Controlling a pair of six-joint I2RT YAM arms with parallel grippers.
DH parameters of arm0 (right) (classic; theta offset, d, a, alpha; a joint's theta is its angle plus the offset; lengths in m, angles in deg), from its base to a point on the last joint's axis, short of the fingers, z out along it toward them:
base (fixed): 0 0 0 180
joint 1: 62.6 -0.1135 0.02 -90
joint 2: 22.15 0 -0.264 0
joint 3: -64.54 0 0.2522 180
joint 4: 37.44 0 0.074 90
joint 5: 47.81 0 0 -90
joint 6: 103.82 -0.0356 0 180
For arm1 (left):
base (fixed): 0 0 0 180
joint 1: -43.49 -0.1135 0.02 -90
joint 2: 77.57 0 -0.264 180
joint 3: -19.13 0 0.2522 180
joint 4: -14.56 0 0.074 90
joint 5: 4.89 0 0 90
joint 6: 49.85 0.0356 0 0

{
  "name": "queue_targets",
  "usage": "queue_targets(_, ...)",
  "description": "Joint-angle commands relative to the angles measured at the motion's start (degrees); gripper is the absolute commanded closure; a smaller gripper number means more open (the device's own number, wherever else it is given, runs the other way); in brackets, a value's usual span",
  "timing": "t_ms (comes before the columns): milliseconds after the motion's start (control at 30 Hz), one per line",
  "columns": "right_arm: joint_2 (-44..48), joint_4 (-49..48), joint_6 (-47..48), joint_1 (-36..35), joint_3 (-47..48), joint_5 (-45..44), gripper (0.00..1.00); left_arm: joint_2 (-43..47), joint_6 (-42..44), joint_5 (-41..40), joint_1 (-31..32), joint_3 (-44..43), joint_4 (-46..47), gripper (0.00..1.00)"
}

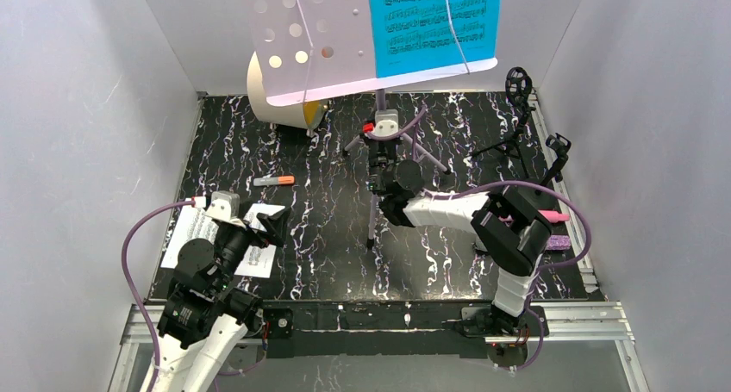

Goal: Pack up the instrument practice props
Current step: Adjust the music stand at the center of the board.

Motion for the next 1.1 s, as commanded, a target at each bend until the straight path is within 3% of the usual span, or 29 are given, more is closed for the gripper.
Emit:
queue_targets(0,6.02,-4.26,-3.83,-0.28,-2.94,0.3,0.99,-0.58,0.2,-0.24,0.47,0.19,0.62,0.02)
queue_targets(33,7.56,-0.65,-7.0,-0.35,-3.72,0.73,0.99,-1.1,0.08,-0.05,0.49,0.11,0.72,0.02)
queue_targets(133,11.49,10.1,-15.84,-0.22,-5.57,2.83,0.82,-4.14,-0.83,1.76,0.49,-0.58,0.75,0.01)
queue_targets(267,16.05,19.91,-23.36,0.36,-7.21,5.01,0.68,-10.52,-3.0,6.61,0.49,-2.07,1.0,0.02)
queue_targets(467,21.85,32.82,-29.85,1.02,-8.57,10.78,0.32,-21.46,-7.28,12.09,0.49,-4.3,4.12,0.02)
queue_targets(667,29.84,50.3,-40.87,8.15,-9.56,29.83,0.06,-29.93,-12.11,14.79,0.56,-5.49,8.68,0.05)
queue_targets(900,38.36,58.99,-41.17,18.9,-14.49,51.64,0.01,-37.4,-20.17,14.02,3.16,-3.85,17.57,0.06)
queue_targets(1067,42.86,61.9,-38.09,27.76,-18.93,61.59,0.01,-45.11,-20.71,5.35,11.89,-5.18,21.87,0.07)
